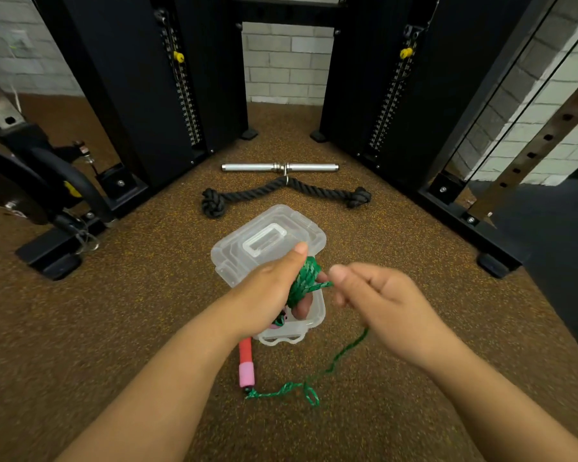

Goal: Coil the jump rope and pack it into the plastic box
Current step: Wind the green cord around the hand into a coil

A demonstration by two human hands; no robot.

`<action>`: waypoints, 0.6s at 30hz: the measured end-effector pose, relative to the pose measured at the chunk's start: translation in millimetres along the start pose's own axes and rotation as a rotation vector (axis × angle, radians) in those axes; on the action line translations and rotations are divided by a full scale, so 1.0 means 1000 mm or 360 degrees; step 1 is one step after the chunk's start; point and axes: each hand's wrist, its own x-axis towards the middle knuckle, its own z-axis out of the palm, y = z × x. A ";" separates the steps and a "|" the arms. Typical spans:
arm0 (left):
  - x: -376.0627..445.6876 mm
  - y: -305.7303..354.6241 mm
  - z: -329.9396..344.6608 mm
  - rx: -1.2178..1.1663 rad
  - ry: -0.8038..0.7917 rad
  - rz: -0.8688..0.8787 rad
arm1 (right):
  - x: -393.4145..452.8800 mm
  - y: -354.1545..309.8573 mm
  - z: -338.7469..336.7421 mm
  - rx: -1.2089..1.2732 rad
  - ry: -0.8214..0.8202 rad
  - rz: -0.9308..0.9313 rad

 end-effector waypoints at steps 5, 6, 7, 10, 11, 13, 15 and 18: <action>-0.001 0.007 0.002 -0.0172 -0.0437 -0.0018 | 0.008 0.004 -0.017 0.0519 0.0071 0.0396; -0.002 0.009 0.003 -0.0245 -0.0461 -0.0017 | 0.009 0.008 -0.020 0.0616 0.0080 0.0454; -0.003 0.009 0.003 -0.0317 -0.0462 -0.0019 | 0.010 0.012 -0.022 0.0681 0.0068 0.0489; -0.003 0.009 0.000 -0.0570 -0.0391 -0.0014 | 0.012 0.018 -0.024 0.0834 -0.0058 0.0479; -0.002 0.009 -0.001 -0.0640 -0.0366 -0.0016 | 0.011 0.019 -0.023 0.0848 -0.0097 0.0445; -0.002 0.012 -0.004 -0.0740 -0.0341 -0.0024 | 0.010 0.021 -0.021 0.0727 -0.0091 0.0373; -0.003 0.014 -0.005 -0.0839 -0.0332 -0.0021 | 0.010 0.024 -0.020 0.0490 -0.0014 0.0350; -0.003 0.017 -0.004 -0.0890 -0.0273 0.0003 | 0.011 0.027 -0.020 0.0320 0.0103 0.0386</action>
